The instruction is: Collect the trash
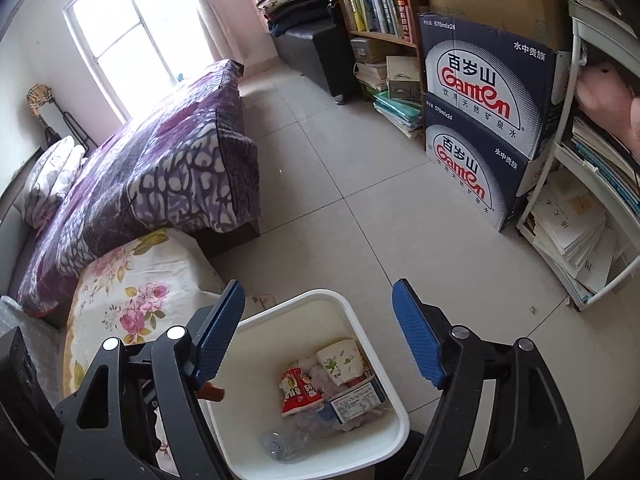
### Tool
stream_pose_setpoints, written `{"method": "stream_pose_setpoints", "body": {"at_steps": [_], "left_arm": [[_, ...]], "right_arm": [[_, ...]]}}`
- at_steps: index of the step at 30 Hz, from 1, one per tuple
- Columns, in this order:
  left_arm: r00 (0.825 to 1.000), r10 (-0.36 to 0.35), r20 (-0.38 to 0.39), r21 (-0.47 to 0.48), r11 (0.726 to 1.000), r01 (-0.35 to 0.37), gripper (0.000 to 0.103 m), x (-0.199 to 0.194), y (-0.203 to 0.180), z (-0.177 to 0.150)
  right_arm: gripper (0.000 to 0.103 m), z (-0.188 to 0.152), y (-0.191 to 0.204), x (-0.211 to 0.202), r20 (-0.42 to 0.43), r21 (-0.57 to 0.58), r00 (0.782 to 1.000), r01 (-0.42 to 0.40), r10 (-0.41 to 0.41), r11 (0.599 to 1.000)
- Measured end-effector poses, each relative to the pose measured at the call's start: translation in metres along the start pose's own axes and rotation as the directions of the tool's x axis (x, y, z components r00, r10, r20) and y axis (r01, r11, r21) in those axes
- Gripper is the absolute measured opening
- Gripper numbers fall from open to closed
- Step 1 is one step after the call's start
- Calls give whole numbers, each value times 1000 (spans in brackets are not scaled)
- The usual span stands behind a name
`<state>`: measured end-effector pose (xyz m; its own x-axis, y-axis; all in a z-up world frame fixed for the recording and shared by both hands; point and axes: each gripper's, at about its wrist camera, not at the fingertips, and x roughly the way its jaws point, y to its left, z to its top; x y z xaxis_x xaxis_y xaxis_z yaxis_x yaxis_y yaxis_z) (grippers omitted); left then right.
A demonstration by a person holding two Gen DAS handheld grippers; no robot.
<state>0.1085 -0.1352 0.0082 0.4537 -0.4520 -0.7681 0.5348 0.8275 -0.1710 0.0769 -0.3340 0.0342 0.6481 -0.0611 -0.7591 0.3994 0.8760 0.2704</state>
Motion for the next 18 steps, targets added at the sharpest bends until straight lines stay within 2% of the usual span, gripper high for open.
{"method": "stream_pose_setpoints", "body": {"at_steps": [1,5,7,9,11,13,14,15,17,18], "left_arm": [[1000,-2,6,0,1000,2,47,-1,-1,0],[997,63,39,20,998,-64,62,-12,-1,-3],[987,142,73,30,989,-145,69,-22,1,-6],[964,237,122,22,970,-242,75,-36,7,-9],[915,357,189,-27,933,-358,87,-56,15,-14],[855,448,262,-96,894,-439,93,-79,22,-22],[816,494,300,-133,869,-477,96,-91,25,-28],[768,542,340,-172,839,-516,96,-103,27,-34],[685,617,387,-239,785,-572,96,-122,30,-45],[658,643,391,-264,764,-589,96,-129,33,-49]], "right_arm": [[74,0,-2,-3,14,1,1000,7,-7,1000],[81,-5,5,-14,73,-23,996,46,-44,999],[84,-9,14,-21,117,-49,991,72,-65,996],[86,-15,24,-29,164,-76,983,98,-84,992],[96,-25,36,-37,211,-99,973,118,-95,988],[96,-37,47,-42,238,-114,967,123,-94,986],[96,-41,50,-45,240,-117,967,121,-90,986],[96,-45,55,-45,241,-119,966,121,-90,986],[96,-59,66,-48,257,-129,963,119,-83,984],[96,-65,72,-48,259,-143,963,111,-71,984]]}}
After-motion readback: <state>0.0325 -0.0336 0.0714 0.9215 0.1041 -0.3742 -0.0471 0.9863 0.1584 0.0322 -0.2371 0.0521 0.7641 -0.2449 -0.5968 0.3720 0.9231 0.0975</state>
